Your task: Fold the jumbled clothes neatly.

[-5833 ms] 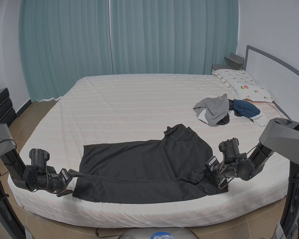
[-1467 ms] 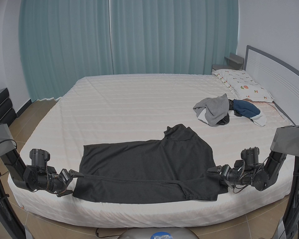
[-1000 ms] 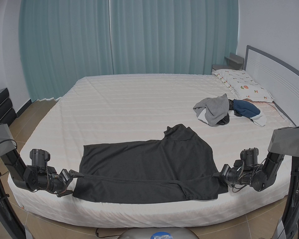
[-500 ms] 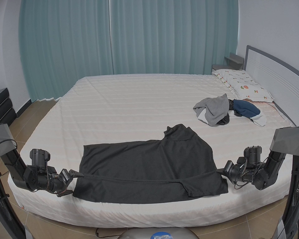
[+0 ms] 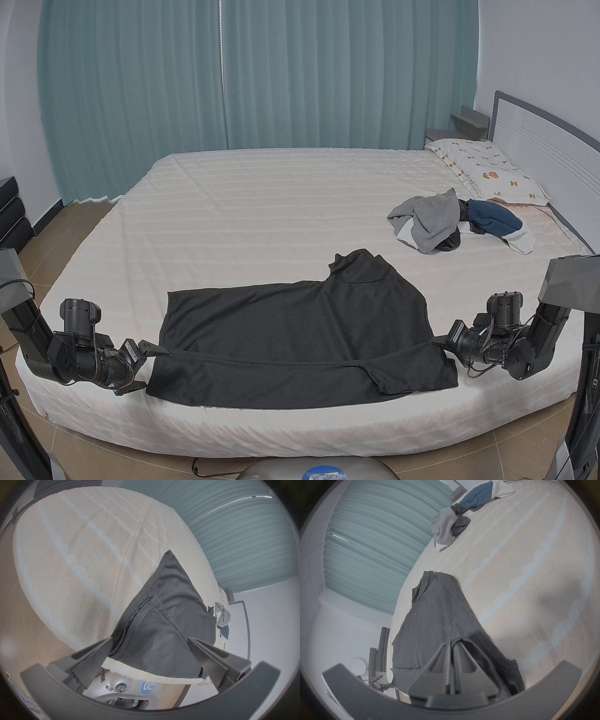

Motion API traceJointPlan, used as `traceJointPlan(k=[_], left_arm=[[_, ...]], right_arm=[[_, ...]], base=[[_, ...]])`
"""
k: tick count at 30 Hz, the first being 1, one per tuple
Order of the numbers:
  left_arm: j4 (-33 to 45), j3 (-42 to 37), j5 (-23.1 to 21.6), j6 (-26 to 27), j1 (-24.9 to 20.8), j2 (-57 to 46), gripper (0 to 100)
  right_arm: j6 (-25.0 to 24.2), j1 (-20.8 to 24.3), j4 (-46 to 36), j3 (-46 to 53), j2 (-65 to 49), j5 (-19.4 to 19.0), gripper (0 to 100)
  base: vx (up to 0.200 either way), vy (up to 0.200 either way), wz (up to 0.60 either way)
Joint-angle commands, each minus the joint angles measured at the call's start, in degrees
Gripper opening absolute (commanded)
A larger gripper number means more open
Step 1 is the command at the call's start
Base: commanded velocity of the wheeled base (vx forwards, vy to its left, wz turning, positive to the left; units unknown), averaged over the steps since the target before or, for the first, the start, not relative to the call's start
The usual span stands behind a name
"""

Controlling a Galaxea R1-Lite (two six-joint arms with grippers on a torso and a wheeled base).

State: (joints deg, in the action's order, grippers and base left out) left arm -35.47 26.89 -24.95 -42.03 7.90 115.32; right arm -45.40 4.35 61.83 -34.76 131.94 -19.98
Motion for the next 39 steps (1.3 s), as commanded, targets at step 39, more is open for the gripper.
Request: traceJointPlan(k=[39], left_arm=[[-5.04, 3.43, -0.53, 2.83, -1.75, -3.26, 100]], right_arm=[[-6.46, -0.13, 0.31, 7.51, -8.1, 0.03, 100]], base=[[0.046, 0.0, 0.0]])
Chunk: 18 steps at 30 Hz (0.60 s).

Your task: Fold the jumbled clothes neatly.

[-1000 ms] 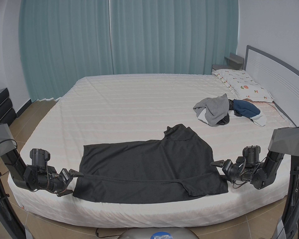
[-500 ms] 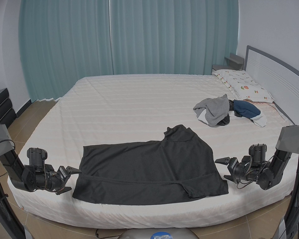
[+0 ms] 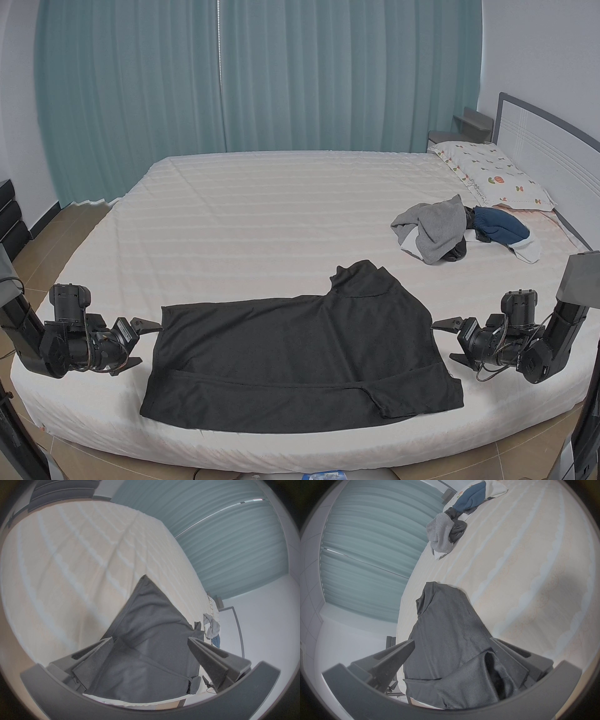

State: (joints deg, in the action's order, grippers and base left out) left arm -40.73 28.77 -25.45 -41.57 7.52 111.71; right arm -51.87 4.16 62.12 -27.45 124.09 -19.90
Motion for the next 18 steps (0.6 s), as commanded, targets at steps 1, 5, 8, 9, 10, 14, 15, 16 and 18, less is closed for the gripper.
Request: traceJointPlan(k=[1, 5, 8, 9, 10, 14, 15, 16, 18], left_arm=[[0.47, 1.55, -0.21, 4.48, -2.16, 1.4, 100], [0.47, 1.9, 0.23, 7.73, -3.83, 5.18, 100], [-0.05, 2.26, 2.16, 10.46, -4.01, 7.64, 100], [0.04, 2.26, 3.39, 11.95, -4.01, 8.17, 100], [0.04, 2.08, 4.54, 13.01, -4.09, 8.78, 100], [-0.14, 1.82, 7.52, 15.11, -4.09, 10.63, 100], [-0.14, 1.9, 7.79, 15.11, -4.09, 10.98, 100], [-0.14, 1.9, 7.79, 15.2, -4.09, 10.98, 100], [-0.14, 1.73, 7.79, 15.11, -4.09, 10.8, 100]], right_arm=[[0.02, 0.06, 0.02, 0.3, -0.25, -0.06, 100], [0.02, 0.06, 0.02, 0.73, -0.34, -0.06, 100], [-0.07, 0.15, 0.02, 0.56, -0.34, -0.14, 100], [-0.07, 0.24, 0.02, 0.56, -0.34, -0.14, 100], [-0.07, 0.59, 0.02, 0.56, -0.34, -0.14, 100], [-0.07, 1.29, 0.02, 0.65, -0.07, -0.06, 100], [0.02, 1.29, 0.02, 0.56, 0.1, -0.06, 100], [0.02, 1.29, 0.02, 0.56, 0.1, -0.06, 100], [-0.07, 1.29, 0.02, 0.56, 0.01, -0.06, 100]], base=[[0.0, 0.0, 0.0], [0.0, 0.0, 0.0], [0.0, 0.0, 0.0], [0.0, 0.0, 0.0], [0.0, 0.0, 0.0], [0.0, 0.0, 0.0], [0.0, 0.0, 0.0], [0.0, 0.0, 0.0], [0.0, 0.0, 0.0]])
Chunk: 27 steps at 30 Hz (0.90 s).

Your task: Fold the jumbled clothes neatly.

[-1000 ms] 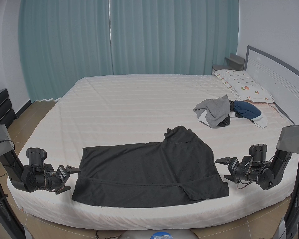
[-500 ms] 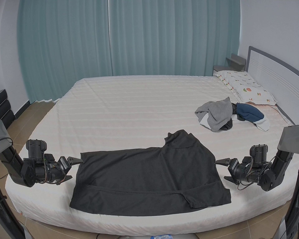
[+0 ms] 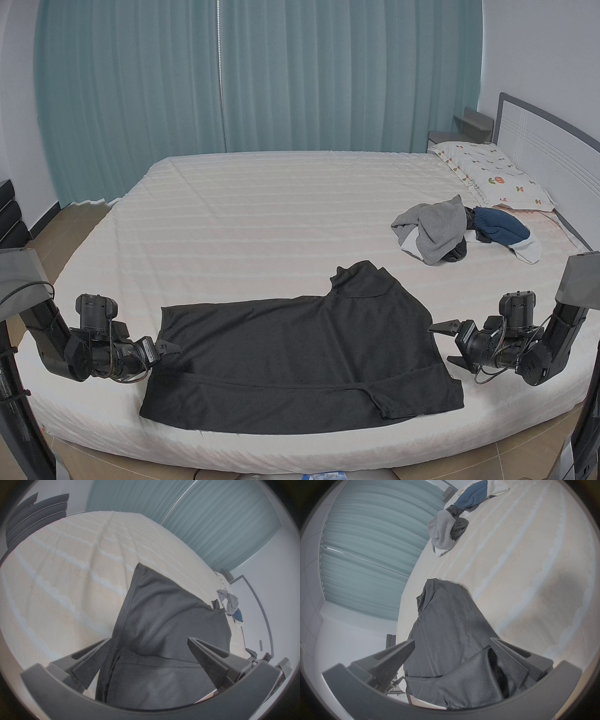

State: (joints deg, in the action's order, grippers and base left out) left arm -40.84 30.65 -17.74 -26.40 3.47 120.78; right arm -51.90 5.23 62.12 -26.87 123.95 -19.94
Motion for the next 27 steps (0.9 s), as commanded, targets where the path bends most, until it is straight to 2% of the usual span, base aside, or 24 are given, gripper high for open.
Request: traceJointPlan(k=[1, 9, 10, 27], left_arm=[[-0.03, -0.32, 0.07, -0.05, -0.05, 1.47, 100], [0.06, -0.5, 0.16, -0.4, -0.84, 1.47, 100], [0.06, -0.5, 0.16, -0.4, -0.84, 1.56, 0], [0.67, -1.56, 0.33, 0.04, 1.71, -1.69, 0]], right_arm=[[0.04, 0.22, 0.02, -0.03, 0.06, -0.01, 100], [0.04, 0.31, 0.02, -0.11, 0.24, -0.01, 100], [0.04, 0.31, 0.02, -0.11, 0.24, -0.01, 100], [0.22, 0.31, 0.02, 0.06, 0.06, 0.26, 100]], base=[[0.0, 0.0, 0.0], [0.0, 0.0, 0.0], [0.0, 0.0, 0.0], [0.0, 0.0, 0.0]])
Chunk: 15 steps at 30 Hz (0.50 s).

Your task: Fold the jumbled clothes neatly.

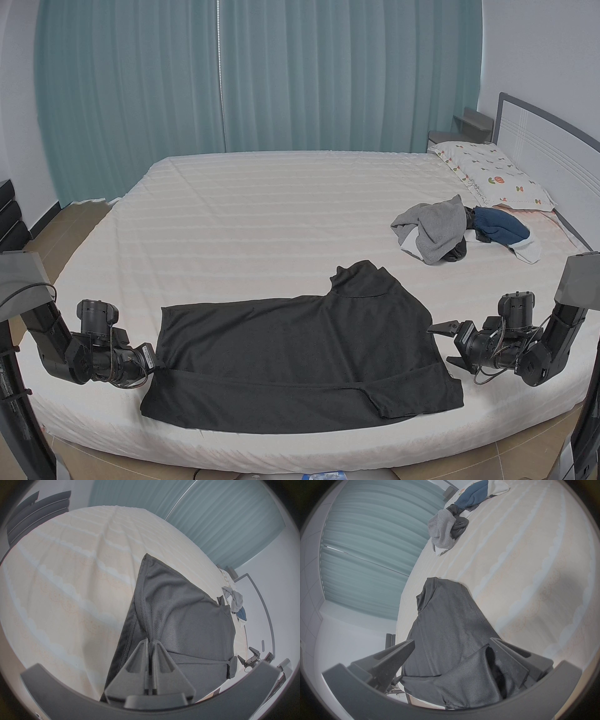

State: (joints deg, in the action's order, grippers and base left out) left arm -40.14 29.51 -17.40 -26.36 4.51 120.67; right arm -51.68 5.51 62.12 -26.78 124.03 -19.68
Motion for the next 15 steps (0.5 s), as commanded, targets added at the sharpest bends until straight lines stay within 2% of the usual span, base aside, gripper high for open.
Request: traceJointPlan(k=[1, 11, 15], left_arm=[[-0.02, -0.42, -0.01, -0.01, 0.76, -1.58, 0], [-0.02, -2.88, -0.01, -0.1, 0.76, -3.34, 0], [-0.02, -3.76, -0.01, -0.1, 0.68, -3.87, 0]], right_arm=[[0.0, 0.03, 0.02, -0.02, -0.01, -0.01, 100], [0.7, 0.03, 0.02, -0.55, 0.07, 0.34, 100], [4.83, 0.2, -0.07, -0.99, 1.48, 0.25, 100]], base=[[0.0, 0.0, 0.0], [0.0, 0.0, 0.0], [0.0, 0.0, 0.0]])
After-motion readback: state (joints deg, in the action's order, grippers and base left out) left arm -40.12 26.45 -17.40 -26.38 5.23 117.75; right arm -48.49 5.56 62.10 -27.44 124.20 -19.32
